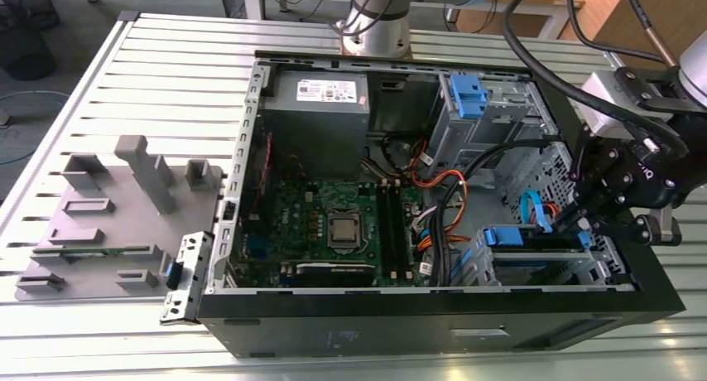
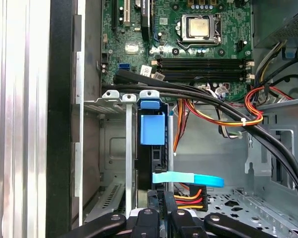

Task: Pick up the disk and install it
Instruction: 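Insert the second disk wire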

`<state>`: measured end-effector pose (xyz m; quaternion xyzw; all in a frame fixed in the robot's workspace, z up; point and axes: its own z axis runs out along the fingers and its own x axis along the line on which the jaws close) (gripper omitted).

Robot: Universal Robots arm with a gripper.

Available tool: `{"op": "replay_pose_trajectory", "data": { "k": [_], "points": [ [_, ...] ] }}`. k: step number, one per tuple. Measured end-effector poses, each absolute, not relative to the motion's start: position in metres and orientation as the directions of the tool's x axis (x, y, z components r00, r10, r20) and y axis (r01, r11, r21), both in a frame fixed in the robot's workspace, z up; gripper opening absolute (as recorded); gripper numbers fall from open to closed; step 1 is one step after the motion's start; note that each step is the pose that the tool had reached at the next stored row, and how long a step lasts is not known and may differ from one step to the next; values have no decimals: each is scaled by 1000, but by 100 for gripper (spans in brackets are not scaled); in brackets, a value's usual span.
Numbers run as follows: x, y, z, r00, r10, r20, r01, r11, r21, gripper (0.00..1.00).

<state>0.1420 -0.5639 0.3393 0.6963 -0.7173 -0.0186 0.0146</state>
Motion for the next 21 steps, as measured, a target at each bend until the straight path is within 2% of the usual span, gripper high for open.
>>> {"op": "replay_pose_trajectory", "data": {
  "k": [21],
  "points": [
    [140, -565, 336, -30, -1000, -5, -998, 30, 47, 16]
  ]
}}
